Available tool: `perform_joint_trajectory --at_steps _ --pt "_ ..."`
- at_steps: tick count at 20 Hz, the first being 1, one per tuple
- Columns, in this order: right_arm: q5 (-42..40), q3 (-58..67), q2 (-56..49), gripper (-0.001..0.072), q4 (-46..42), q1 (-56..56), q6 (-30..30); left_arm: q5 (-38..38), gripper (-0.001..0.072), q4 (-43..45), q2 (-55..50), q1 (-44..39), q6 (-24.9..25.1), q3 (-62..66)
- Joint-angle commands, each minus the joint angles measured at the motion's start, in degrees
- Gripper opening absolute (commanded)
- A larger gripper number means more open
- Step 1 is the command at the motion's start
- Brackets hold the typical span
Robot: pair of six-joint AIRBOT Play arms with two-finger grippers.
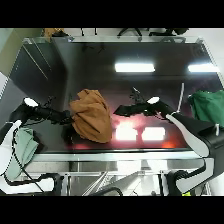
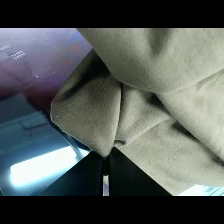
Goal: Fold the shirts.
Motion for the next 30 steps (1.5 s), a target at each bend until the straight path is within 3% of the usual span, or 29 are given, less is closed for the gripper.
perform_joint_trajectory --at_steps 1,8,10,12,15,18,20,26,30 --pt "-6.93 3.58 -3.85 0.0458 4.96 4.76 -4.26 -0.11 0.0012 0.15 0.07 0.17 0.13 -0.02" --pt "-6.38 15.19 -12.61 0.0453 5.03 8.20 -4.00 0.35 0.0012 0.15 0.07 0.17 0.66 -0.02" --pt "-5.86 16.79 -13.11 0.0125 4.98 8.17 -4.31 0.37 0.0012 0.13 0.07 0.17 0.70 -0.02" --pt "-3.74 18.82 -12.94 0.0025 4.96 8.00 -6.01 0.26 0.0012 -0.20 0.09 0.17 0.72 0.07" --pt "0.94 24.41 -9.88 0.0024 0.42 5.97 -3.91 -3.15 0.0011 -0.28 0.81 0.20 -0.04 5.03" --pt "5.22 32.13 -1.66 0.0024 -15.63 0.48 6.27 -4.90 0.0010 -0.13 7.52 0.28 -2.38 15.17" --pt "9.14 37.44 4.66 0.0024 -20.85 -3.87 9.84 -5.05 0.0011 -0.15 13.18 0.85 -4.81 24.02" --pt "11.52 47.98 24.63 0.0024 -24.57 -9.57 9.29 -6.05 0.0011 -0.15 28.11 1.27 -8.48 49.77" --pt "12.02 48.68 35.28 0.0025 -26.77 -9.57 4.79 -4.28 0.0011 0.35 35.95 1.27 -8.46 56.35"
